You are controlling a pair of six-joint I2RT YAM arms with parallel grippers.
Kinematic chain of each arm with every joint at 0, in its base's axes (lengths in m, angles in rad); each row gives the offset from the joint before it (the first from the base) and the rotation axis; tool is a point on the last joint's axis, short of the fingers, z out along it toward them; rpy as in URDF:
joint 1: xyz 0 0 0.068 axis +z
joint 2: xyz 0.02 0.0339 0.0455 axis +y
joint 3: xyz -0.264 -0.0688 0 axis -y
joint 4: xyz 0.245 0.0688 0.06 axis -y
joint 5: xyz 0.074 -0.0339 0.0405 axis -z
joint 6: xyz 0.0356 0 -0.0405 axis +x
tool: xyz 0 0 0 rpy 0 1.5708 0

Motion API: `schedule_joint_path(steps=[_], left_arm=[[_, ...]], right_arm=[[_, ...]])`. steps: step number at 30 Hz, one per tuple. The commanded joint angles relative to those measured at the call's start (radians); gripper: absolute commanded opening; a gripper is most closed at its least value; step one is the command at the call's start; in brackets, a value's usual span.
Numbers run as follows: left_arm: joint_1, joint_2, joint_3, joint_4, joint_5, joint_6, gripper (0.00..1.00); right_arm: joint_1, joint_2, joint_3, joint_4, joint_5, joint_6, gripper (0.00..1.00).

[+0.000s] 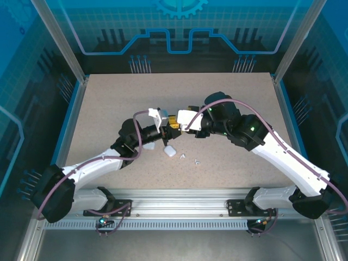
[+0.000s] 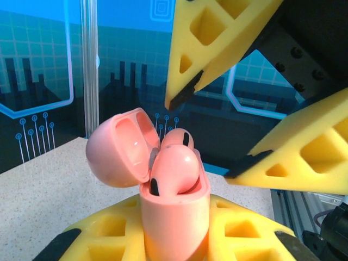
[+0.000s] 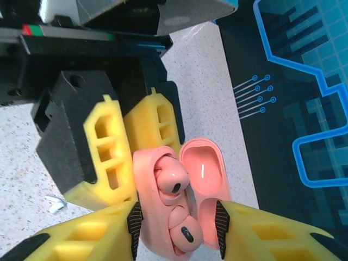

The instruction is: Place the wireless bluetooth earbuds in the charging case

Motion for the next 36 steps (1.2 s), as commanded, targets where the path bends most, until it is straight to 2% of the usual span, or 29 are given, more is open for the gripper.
schedule_joint_path(steps=[1, 6, 9, 11, 15, 18, 25, 36], left_arm=[[0.003, 0.012, -0.009, 0.075, -0.014, -0.002, 0.12], [0.002, 0.022, -0.009, 0.082, -0.016, 0.000, 0.12], [0.002, 0.026, -0.009, 0.082, -0.016, 0.004, 0.12], [0.003, 0.028, -0.011, 0.082, -0.016, 0.007, 0.12], [0.002, 0.029, -0.011, 0.086, -0.014, 0.014, 0.12], [0.003, 0.024, -0.015, 0.095, -0.007, 0.017, 0.12], [0.003, 0.019, -0.018, 0.111, 0.015, 0.024, 0.12], [0.003, 0.012, -0.023, 0.125, 0.020, 0.029, 0.12]], right_arm=[[-0.021, -0.007, 0.056, -0.034, -0.071, 0.047, 0.50], [-0.056, -0.030, 0.106, -0.032, -0.156, 0.114, 0.68], [-0.102, -0.055, 0.123, -0.036, -0.242, 0.152, 0.86], [-0.175, -0.073, 0.121, -0.042, -0.349, 0.191, 0.99], [-0.374, -0.079, 0.081, -0.050, -0.605, 0.290, 1.00], [-0.468, -0.056, 0.031, -0.043, -0.785, 0.349, 1.00], [-0.475, 0.012, -0.059, 0.003, -0.948, 0.335, 1.00], [-0.409, 0.114, -0.024, -0.054, -0.991, 0.307, 0.97]])
